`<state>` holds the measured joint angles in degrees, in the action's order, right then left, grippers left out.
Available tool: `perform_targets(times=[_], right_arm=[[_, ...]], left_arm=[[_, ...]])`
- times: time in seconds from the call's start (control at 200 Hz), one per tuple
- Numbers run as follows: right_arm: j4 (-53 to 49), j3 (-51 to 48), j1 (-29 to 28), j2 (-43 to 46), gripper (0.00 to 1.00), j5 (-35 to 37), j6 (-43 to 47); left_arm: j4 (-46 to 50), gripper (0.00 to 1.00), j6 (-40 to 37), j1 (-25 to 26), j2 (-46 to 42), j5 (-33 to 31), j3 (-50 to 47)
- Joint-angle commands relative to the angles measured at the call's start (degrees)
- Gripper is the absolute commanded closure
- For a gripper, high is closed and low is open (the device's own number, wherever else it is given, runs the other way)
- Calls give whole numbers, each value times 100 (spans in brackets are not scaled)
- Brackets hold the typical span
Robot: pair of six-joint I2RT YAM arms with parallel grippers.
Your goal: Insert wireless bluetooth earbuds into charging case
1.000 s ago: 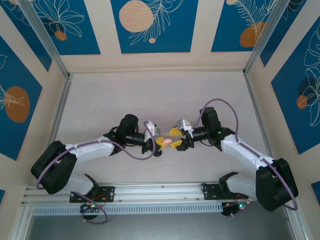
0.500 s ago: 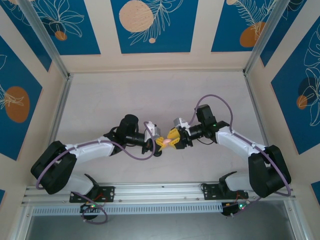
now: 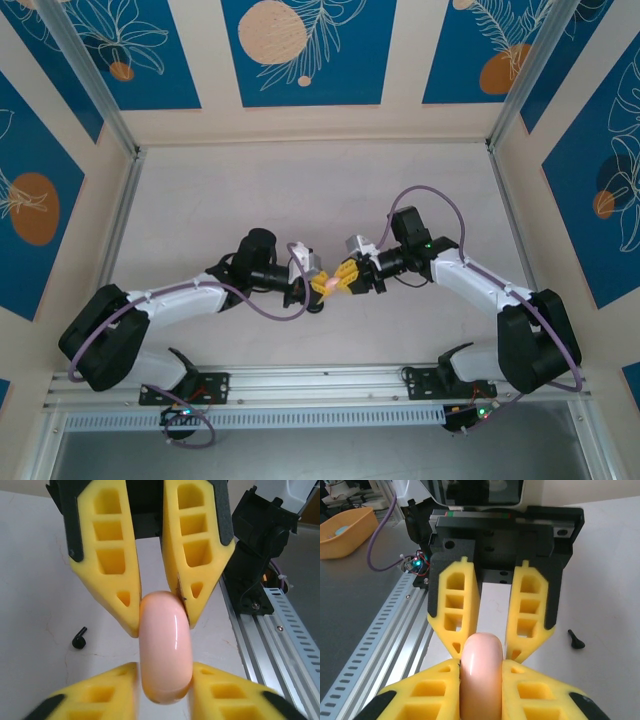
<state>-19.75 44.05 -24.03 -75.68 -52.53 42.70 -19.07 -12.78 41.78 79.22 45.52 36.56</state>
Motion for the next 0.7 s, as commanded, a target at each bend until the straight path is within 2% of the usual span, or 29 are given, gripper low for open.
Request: perform_targets(times=[0.0, 0.14, 0.255, 0.365, 0.47, 0.695], right_arm=[[-376, 129, 21, 43, 85, 48, 253], [-527, 171, 218, 115, 85, 431, 226], [-670, 242, 472, 150, 85, 842, 145], [-895, 382, 721, 92, 85, 1377, 60], [-1039, 542, 1043, -21, 87, 1867, -129], [-1430, 1009, 1758, -556, 88, 2390, -574]], left_arm=[[-15, 60, -121, 56, -62, -18, 178], [-61, 48, -66, 57, 47, -200, 168], [-42, 36, 53, 58, 92, -698, 160], [51, 35, 121, 58, 101, -1254, 180], [223, 33, 272, 58, 133, -2050, 234], [1399, 33, 415, 58, 357, -2989, 812]])
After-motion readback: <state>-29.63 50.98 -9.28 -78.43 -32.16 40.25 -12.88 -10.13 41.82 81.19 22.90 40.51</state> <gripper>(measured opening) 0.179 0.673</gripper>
